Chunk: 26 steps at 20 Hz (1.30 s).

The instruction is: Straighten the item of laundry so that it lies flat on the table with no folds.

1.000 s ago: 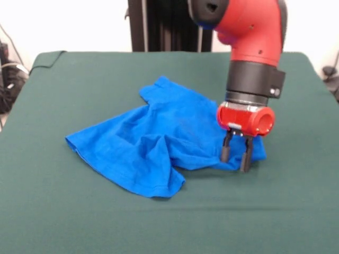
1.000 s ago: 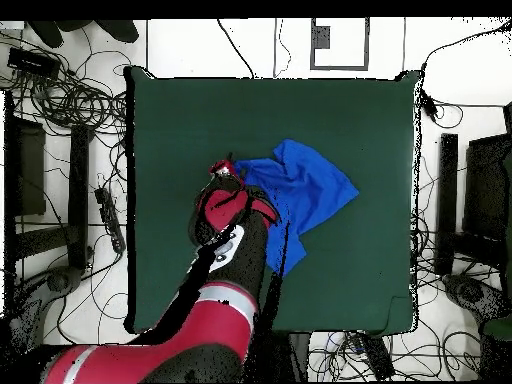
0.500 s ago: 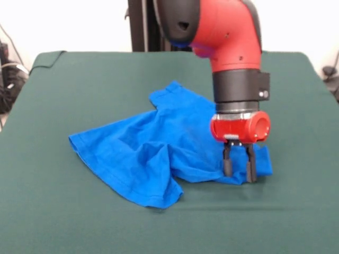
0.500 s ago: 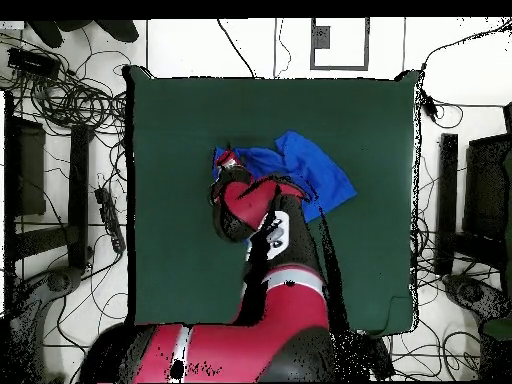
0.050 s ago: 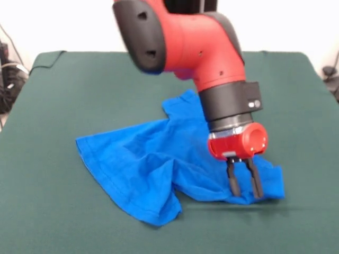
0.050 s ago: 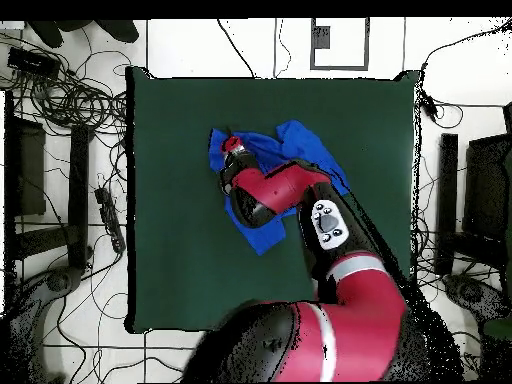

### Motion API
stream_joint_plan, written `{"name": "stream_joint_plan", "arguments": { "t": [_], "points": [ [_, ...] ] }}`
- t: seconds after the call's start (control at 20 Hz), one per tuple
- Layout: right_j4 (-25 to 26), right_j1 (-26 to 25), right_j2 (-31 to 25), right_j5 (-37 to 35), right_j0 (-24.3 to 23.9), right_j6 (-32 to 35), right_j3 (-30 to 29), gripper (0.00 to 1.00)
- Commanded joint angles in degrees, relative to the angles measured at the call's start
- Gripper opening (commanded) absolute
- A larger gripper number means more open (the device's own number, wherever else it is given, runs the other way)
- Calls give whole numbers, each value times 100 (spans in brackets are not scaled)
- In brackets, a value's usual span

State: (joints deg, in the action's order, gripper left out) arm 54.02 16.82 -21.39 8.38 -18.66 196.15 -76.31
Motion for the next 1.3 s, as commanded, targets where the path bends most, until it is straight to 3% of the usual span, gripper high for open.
{"name": "stream_joint_plan", "arguments": {
  "t": [0.05, 0.3, 0.6, 0.85, 1.1, 1.3],
  "points": [
    [56, -2202, -2638, -2071, -225, -2063, -244, 100],
    [-523, -2820, -3177, -2878, -722, -3083, -255, 100],
    [-1434, -3030, -3207, -3481, -799, -3727, -254, 100],
    [-2283, -2867, -2919, -3720, -603, -3735, -304, 100],
    [-3105, -2529, -2479, -3938, -268, -3320, -378, 100],
    [-3442, -2382, -2282, -3959, -125, -3252, -437, 100]
  ]
}}
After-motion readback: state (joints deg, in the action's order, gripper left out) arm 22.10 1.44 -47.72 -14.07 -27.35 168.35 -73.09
